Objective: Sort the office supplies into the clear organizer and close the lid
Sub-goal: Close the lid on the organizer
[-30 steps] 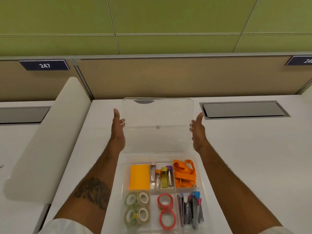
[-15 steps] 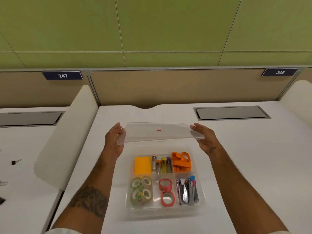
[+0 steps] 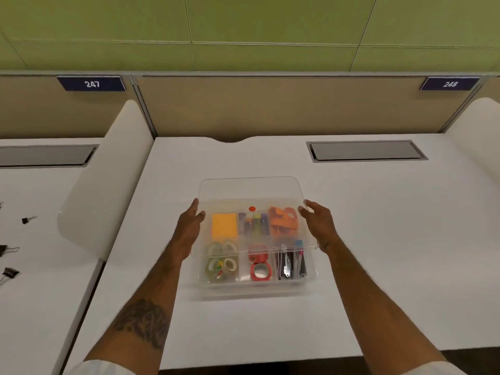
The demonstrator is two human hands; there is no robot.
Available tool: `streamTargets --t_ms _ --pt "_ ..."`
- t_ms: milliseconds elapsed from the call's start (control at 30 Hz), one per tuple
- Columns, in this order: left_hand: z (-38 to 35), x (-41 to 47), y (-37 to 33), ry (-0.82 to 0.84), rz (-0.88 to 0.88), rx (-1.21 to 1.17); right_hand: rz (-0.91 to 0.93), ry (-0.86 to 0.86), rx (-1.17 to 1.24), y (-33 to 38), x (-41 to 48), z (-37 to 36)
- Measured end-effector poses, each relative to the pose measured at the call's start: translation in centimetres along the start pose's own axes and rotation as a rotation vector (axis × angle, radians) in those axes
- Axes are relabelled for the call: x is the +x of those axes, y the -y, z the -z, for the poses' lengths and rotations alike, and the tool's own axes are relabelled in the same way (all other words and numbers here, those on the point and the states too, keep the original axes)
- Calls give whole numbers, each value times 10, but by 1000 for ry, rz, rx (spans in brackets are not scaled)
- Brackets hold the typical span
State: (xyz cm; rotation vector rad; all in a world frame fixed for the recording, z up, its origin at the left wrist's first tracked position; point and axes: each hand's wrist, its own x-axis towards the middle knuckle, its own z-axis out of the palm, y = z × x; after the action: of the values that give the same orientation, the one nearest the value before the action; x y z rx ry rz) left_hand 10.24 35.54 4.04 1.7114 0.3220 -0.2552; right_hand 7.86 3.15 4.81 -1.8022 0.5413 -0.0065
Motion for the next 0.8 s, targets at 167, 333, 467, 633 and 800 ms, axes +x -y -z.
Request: streamTargets --t_ms 167,333,467,633,800 --pt "-4 -10 30 -24 -8 106 37 -46 -102 -39 -22 -4" --pt "-9 -17 51 -43 1 127 40 -50 -140 -57 -31 -3" --pt "-13 -20 59 -55 -17 152 33 -44 -160 -65 -32 -4" --pt "-13 -18 68 -77 -27 159 82 5 -307 -72 -30 -5" --pt "-12 -21 73 -129 -45 176 83 -59 -345 -75 -29 -9"
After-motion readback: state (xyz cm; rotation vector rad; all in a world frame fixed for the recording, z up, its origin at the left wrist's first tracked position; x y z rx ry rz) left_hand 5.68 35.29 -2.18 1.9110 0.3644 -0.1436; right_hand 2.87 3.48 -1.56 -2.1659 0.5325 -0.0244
